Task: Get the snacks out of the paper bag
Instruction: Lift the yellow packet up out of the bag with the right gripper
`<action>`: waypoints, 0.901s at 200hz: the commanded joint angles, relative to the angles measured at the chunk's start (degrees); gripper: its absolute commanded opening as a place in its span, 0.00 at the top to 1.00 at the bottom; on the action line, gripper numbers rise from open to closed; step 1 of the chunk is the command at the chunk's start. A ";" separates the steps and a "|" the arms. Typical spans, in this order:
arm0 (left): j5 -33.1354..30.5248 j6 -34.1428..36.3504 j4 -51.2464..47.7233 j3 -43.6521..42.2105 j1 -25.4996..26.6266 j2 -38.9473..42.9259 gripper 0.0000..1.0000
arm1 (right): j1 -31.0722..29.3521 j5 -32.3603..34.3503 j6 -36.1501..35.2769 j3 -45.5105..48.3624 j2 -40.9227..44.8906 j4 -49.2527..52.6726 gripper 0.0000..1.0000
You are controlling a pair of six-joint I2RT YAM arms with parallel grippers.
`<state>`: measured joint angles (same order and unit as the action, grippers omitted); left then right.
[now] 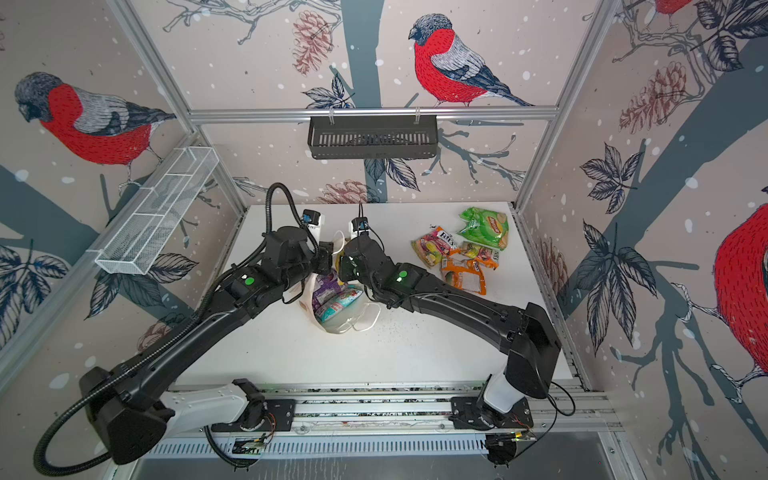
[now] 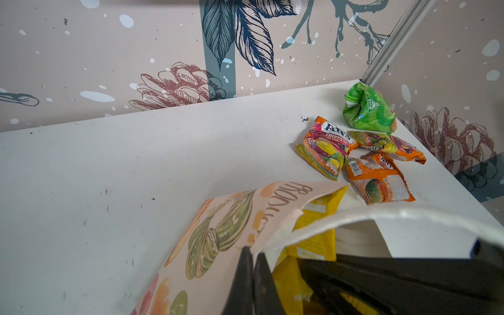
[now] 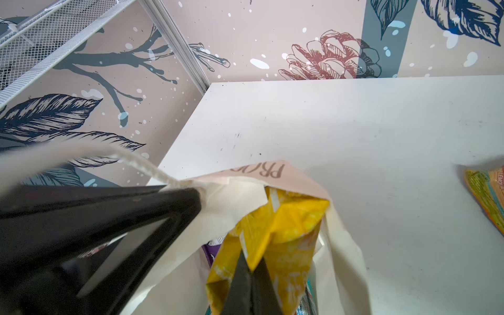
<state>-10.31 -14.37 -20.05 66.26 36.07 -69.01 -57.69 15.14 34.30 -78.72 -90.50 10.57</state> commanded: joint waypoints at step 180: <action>-0.99 2.53 -2.25 11.29 -2.80 -7.09 1.00 | -1.56 1.87 -1.77 -3.81 5.72 5.82 1.00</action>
<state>-10.76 -13.47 -23.81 75.66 33.89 -75.66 -59.51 15.46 33.01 -82.63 -86.37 16.45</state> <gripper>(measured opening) 0.043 0.049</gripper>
